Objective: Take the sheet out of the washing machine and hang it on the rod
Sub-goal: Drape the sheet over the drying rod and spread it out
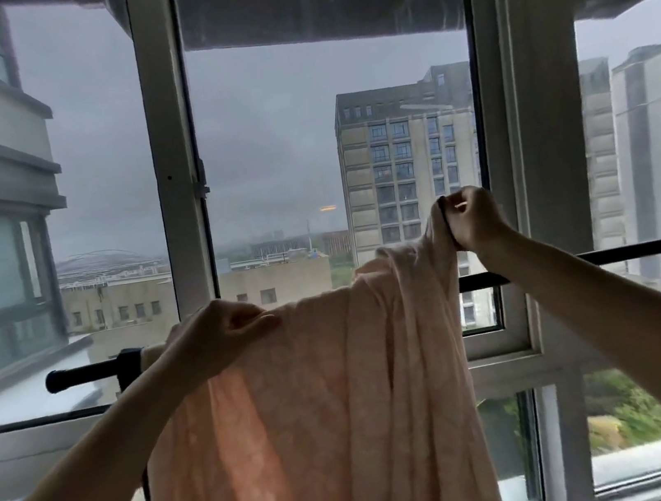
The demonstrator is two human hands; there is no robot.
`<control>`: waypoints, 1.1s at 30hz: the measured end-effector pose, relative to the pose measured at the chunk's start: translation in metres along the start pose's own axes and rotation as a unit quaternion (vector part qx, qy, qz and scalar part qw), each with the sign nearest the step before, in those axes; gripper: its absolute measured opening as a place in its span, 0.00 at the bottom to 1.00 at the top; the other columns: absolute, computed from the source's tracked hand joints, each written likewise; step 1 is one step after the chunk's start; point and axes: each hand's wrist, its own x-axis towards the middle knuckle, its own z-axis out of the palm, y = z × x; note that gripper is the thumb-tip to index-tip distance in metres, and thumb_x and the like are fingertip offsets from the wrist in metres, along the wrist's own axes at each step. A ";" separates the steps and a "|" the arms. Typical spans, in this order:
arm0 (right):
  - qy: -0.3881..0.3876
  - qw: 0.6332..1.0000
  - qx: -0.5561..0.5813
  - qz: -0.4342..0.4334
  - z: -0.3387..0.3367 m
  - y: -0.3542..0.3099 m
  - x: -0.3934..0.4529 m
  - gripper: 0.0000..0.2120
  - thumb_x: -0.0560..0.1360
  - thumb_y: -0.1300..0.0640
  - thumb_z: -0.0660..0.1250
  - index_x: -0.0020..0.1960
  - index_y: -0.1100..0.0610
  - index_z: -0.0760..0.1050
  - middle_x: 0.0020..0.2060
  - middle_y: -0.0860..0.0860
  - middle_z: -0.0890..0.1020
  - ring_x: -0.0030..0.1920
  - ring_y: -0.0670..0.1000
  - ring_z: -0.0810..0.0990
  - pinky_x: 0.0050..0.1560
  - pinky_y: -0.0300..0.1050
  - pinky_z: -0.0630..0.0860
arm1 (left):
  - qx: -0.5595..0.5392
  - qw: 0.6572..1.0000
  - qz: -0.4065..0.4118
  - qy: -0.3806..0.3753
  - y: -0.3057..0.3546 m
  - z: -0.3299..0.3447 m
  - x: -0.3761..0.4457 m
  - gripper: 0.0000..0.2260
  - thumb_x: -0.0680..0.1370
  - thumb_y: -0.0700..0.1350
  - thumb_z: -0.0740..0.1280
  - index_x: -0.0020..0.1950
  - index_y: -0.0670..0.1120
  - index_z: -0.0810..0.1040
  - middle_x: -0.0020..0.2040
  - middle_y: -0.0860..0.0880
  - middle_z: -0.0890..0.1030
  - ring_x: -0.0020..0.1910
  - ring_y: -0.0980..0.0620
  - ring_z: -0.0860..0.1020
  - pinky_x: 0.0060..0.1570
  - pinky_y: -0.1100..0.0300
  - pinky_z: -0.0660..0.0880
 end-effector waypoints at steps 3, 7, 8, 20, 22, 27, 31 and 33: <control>0.003 0.999 -0.032 0.006 -0.015 0.006 0.009 0.11 0.77 0.54 0.65 0.51 0.61 0.78 0.50 0.61 0.82 0.51 0.61 0.80 0.49 0.48 0.77 | -0.017 1.000 0.009 -0.003 0.010 0.006 0.004 0.25 0.70 0.74 0.57 0.42 0.58 0.83 0.33 0.58 0.82 0.31 0.61 0.80 0.36 0.52 0.81; -0.010 0.999 -0.046 -0.014 -0.024 0.010 0.012 0.12 0.78 0.54 0.64 0.52 0.63 0.79 0.50 0.60 0.82 0.50 0.58 0.80 0.45 0.42 0.71 | -0.042 0.999 0.004 -0.021 0.018 0.008 0.008 0.21 0.73 0.62 0.61 0.38 0.48 0.84 0.30 0.47 0.81 0.30 0.47 0.80 0.34 0.51 0.77; -0.017 0.999 -0.040 -0.018 -0.024 0.006 0.009 0.12 0.78 0.54 0.64 0.51 0.63 0.78 0.49 0.59 0.82 0.48 0.56 0.80 0.46 0.44 0.73 | -0.031 0.999 -0.007 -0.027 0.017 0.008 0.011 0.20 0.75 0.59 0.62 0.38 0.45 0.84 0.31 0.44 0.81 0.31 0.44 0.80 0.34 0.51 0.77; -0.057 0.994 0.003 -0.093 -0.015 -0.029 -0.005 0.10 0.77 0.56 0.66 0.52 0.62 0.80 0.47 0.58 0.83 0.47 0.56 0.82 0.49 0.49 0.79 | -0.087 0.988 0.131 -0.007 0.151 0.052 0.055 0.23 0.74 0.48 0.72 0.68 0.52 0.73 0.60 0.53 0.76 0.45 0.57 0.77 0.44 0.69 0.74; -0.044 0.994 0.014 -0.102 -0.021 -0.033 -0.002 0.10 0.78 0.56 0.66 0.52 0.63 0.79 0.47 0.58 0.83 0.47 0.57 0.82 0.47 0.47 0.79 | -0.041 0.985 0.163 0.032 0.159 0.058 0.059 0.13 0.74 0.45 0.72 0.58 0.48 0.79 0.54 0.51 0.78 0.46 0.54 0.78 0.43 0.67 0.72; 0.014 0.996 0.021 -0.090 -0.044 -0.043 0.021 0.09 0.78 0.56 0.65 0.44 0.61 0.79 0.38 0.52 0.79 0.41 0.52 0.78 0.41 0.43 0.73 | -0.073 0.974 0.168 0.131 0.150 0.056 0.062 0.03 0.73 0.35 0.70 0.43 0.41 0.79 0.43 0.45 0.82 0.42 0.51 0.79 0.37 0.72 0.68; 0.073 0.995 0.056 -0.048 -0.066 -0.052 0.048 0.12 0.77 0.58 0.66 0.35 0.59 0.76 0.31 0.52 0.76 0.39 0.53 0.77 0.39 0.44 0.72 | -0.091 0.965 0.171 0.175 0.139 0.051 0.062 0.06 0.72 0.32 0.70 0.41 0.42 0.77 0.40 0.48 0.80 0.38 0.53 0.76 0.37 0.76 0.68; 0.095 0.993 0.034 -0.054 -0.075 -0.055 0.054 0.08 0.77 0.59 0.65 0.45 0.63 0.78 0.37 0.54 0.78 0.42 0.54 0.77 0.39 0.42 0.70 | -0.091 0.962 0.176 0.187 0.135 0.050 0.061 0.07 0.72 0.32 0.70 0.41 0.43 0.76 0.39 0.49 0.79 0.37 0.53 0.75 0.37 0.74 0.69</control>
